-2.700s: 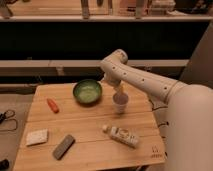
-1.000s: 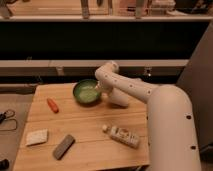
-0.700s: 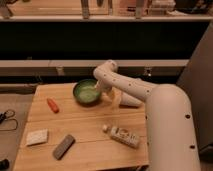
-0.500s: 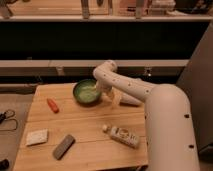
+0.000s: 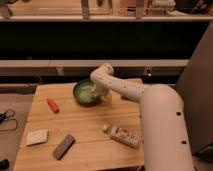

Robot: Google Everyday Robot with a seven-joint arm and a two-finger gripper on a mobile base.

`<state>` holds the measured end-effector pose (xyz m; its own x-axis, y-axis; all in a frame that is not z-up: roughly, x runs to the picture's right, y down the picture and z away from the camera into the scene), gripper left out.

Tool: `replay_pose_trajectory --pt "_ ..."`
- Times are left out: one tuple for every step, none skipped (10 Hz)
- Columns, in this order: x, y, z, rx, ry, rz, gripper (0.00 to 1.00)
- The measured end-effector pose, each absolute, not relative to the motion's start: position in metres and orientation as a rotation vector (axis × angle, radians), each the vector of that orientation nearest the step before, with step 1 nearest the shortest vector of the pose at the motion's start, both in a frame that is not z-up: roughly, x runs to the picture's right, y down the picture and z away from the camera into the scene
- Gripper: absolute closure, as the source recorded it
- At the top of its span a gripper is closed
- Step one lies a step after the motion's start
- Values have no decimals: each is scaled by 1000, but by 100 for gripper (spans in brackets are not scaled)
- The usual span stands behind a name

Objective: Pick up the ceramic bowl

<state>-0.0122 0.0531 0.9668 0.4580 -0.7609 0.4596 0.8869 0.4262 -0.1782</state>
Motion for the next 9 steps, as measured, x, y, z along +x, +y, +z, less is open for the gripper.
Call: replay_pose_trajectory --pt "-10 53 967 -430 -332 -1059 20" --pt "-8 55 968 -434 -330 -1062 20" --pt "-9 56 968 -436 -331 -1067 20" --pt "-12 55 967 -433 -332 -1074 22" --pt "-16 54 967 -429 -333 -1080 26" --pt "-16 54 967 -429 -333 -1085 28" --pt "-16 54 966 -427 -333 -1091 35" --pt "-16 54 966 -427 -332 -1096 45" --pt "-16 54 965 -429 -331 -1101 50"
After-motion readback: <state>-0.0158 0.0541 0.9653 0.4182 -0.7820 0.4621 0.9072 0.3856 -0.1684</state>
